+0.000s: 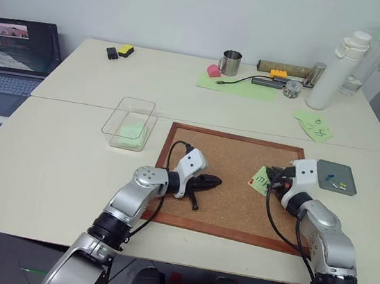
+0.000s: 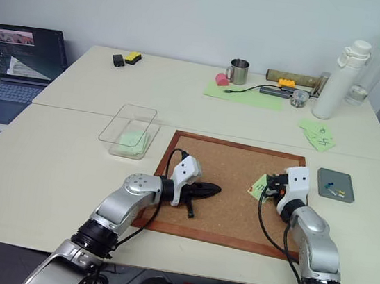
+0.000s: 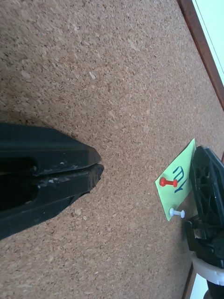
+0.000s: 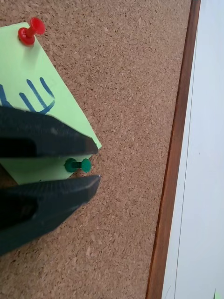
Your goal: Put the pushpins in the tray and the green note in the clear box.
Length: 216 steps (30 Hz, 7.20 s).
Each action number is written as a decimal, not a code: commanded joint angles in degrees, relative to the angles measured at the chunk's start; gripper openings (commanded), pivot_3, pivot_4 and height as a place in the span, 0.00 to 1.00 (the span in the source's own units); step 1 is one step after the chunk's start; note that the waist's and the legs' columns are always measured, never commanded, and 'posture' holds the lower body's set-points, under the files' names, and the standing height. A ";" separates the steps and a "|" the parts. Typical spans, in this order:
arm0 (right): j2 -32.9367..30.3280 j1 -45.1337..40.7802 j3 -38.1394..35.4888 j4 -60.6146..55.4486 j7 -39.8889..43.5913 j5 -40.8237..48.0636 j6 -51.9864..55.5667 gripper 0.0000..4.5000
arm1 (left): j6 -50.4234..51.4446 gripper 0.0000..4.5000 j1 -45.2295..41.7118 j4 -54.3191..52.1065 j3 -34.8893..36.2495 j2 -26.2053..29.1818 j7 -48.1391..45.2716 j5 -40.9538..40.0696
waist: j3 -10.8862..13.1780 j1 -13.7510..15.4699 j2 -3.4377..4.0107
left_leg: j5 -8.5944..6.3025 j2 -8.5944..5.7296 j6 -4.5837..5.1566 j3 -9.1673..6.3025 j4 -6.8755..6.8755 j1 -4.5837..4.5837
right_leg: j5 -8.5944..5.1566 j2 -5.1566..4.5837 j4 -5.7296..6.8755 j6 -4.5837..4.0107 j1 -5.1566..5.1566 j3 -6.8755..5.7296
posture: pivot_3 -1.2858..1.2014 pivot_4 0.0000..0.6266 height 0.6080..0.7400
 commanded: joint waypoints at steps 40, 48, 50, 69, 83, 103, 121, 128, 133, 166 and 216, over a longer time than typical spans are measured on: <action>-10.12 -10.41 -18.24 13.25 -9.40 2.48 3.29 0.01 | 2.48 0.00 1.94 1.42 -3.00 3.18 -0.20 2.94 | -0.01 -0.98 -0.02 | -0.01 0.02 0.01 0.02 -0.21 0.40 | -0.01 -0.02 -0.34 0.00 0.46 0.12 | 0.52 0.24 1.00; -11.49 -12.79 -19.82 19.01 -8.13 3.49 1.41 0.27 | 2.60 0.00 2.69 0.45 -2.52 3.79 0.13 2.84 | -0.01 -1.01 -0.01 | -0.02 0.04 0.01 0.03 -0.25 0.40 | -0.01 -0.02 -0.41 0.00 0.46 0.15 | 0.52 0.24 1.00; -11.70 -12.72 -20.02 18.93 -7.73 4.01 1.44 0.37 | 2.58 0.00 2.84 0.26 -2.54 3.78 0.28 2.88 | -0.01 -1.02 -0.01 | -0.02 0.05 0.01 0.03 -0.26 0.40 | -0.01 -0.02 -0.42 0.00 0.46 0.16 | 0.52 0.24 1.00; -13.94 9.22 -9.55 -22.50 10.38 18.58 11.42 0.70 | 3.06 0.00 1.64 0.63 -2.66 3.45 -0.09 2.54 | 0.00 -1.00 -0.03 | -0.02 0.09 0.02 -0.05 -0.31 0.37 | -0.02 -0.02 -0.54 0.03 0.54 0.08 | 0.52 0.24 1.00; -8.48 12.75 3.95 -22.47 5.62 8.34 6.68 0.70 | 3.36 0.00 -0.01 1.33 -3.08 2.70 -0.48 2.68 | 0.02 -0.95 -0.10 | -0.03 0.07 0.02 -0.06 -0.29 0.36 | 0.01 -0.02 -0.79 0.08 0.60 0.06 | 0.52 0.24 1.00; -6.58 15.14 2.10 -18.13 5.15 6.59 3.37 0.24 | 3.49 0.00 0.17 1.26 -2.70 2.85 -0.11 2.69 | 0.02 -0.90 -0.09 | -0.03 0.06 0.02 -0.06 -0.29 0.35 | 0.02 -0.03 -0.82 0.09 0.59 0.06 | 0.52 0.24 1.00; -4.03 14.04 -0.46 -24.50 5.13 10.94 4.96 0.02 | 3.68 0.00 0.45 0.86 -3.02 3.09 -0.58 2.68 | 0.02 -0.93 -0.09 | -0.03 0.07 0.03 -0.05 -0.29 0.34 | 0.02 -0.03 -0.81 0.09 0.58 0.08 | 0.52 0.24 1.00; -1.97 11.27 -6.57 -24.74 1.39 16.36 7.94 0.02 | 3.58 0.00 0.95 0.44 -3.31 3.44 -0.93 2.70 | 0.02 -0.91 -0.10 | -0.03 0.08 0.03 -0.07 -0.30 0.33 | 0.02 -0.03 -0.83 0.09 0.59 0.05 | 0.52 0.24 1.00; -3.81 7.01 -13.31 -18.45 -3.47 14.99 7.52 0.02 | 3.53 0.00 1.37 0.02 -3.39 3.82 -1.21 2.72 | 0.02 -0.96 -0.10 | -0.03 0.08 0.03 -0.05 -0.31 0.33 | 0.02 -0.03 -0.83 0.08 0.58 0.08 | 0.52 0.24 1.00; -14.21 -10.90 -17.56 22.13 -1.27 5.25 -3.56 0.36 | 4.93 0.00 2.72 -2.99 -2.60 4.85 0.04 2.31 | 0.01 -1.14 -0.03 | -0.04 0.09 0.04 0.04 -0.43 0.37 | 0.01 -0.03 -0.87 0.05 0.56 0.19 | 0.52 0.24 1.00; -3.16 5.72 8.24 -12.34 3.51 1.82 3.67 0.07 | 6.15 0.00 2.98 -4.26 -2.79 5.34 -0.62 2.03 | 0.03 -1.28 -0.08 | -0.04 0.10 0.02 -0.01 -0.53 0.36 | 0.00 -0.01 -0.89 0.06 0.51 0.10 | 0.52 0.24 1.00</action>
